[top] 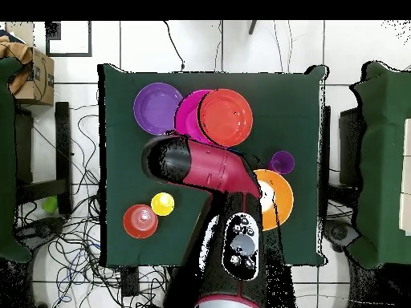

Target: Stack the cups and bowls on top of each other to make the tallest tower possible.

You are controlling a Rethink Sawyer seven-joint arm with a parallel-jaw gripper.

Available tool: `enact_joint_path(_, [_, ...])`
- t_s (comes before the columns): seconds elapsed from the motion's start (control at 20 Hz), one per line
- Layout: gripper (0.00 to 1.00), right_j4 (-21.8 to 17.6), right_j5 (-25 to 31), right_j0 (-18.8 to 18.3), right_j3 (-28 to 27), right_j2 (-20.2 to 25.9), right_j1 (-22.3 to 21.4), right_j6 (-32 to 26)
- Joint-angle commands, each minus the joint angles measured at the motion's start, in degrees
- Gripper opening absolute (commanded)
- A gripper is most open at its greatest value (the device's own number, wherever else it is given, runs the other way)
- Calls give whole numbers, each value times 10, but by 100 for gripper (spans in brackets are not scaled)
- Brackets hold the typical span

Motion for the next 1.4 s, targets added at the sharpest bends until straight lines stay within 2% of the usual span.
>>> enact_joint_path(0.05, [100,16,73,12,39,27,-32,79])
enact_joint_path(0.5, [100,19,59,13,56,27,-37,77])
enact_joint_path(0.95, [100,-23,-31,-24,-10,34,53,30])
enact_joint_path(1.1, [100,-28,-53,-45,-15,49,69,9])
enact_joint_path(1.4, [100,-39,-53,-82,-36,73,85,-30])
